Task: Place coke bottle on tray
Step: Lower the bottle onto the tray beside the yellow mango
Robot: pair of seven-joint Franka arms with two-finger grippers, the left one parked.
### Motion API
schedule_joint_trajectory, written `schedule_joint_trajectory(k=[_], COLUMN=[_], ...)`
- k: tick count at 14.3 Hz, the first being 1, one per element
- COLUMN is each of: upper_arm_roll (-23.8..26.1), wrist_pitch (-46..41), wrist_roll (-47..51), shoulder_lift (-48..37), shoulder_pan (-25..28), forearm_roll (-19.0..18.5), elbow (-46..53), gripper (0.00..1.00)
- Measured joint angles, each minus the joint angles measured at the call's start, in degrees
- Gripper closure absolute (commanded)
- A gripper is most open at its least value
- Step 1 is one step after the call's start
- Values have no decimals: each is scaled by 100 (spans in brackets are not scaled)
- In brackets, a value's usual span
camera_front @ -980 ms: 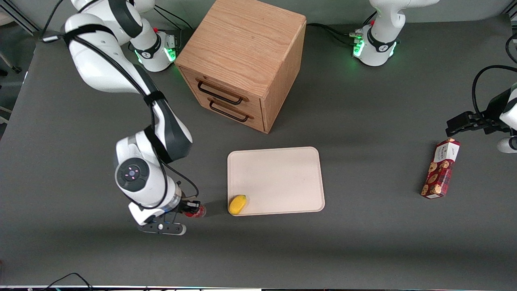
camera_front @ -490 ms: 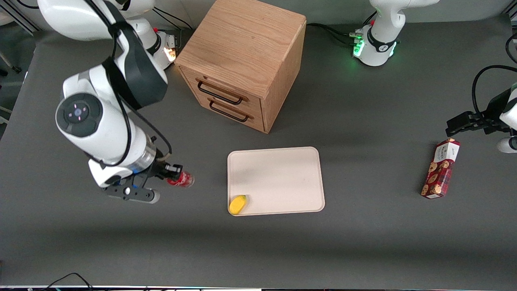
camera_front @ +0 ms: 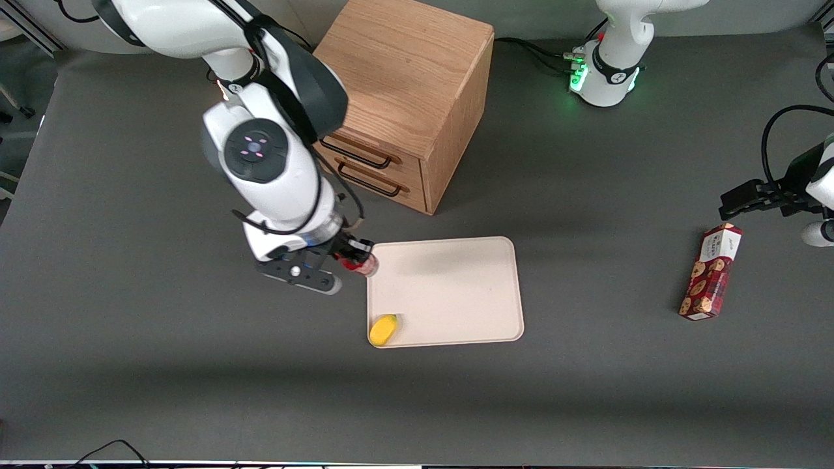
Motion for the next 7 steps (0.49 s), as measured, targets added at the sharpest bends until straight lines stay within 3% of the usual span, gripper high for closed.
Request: schedule_joint_trajectory(k=[3,7], upper_arm_roll=[-1,-2], wrist_pitch=[457,595], wrist_roll=[137,207], shoulder_lift=[458,948], shoulder_pan=[123,262], forearm_roll=[-56,-476], elbow=[-45,-76], gripper=[100,100])
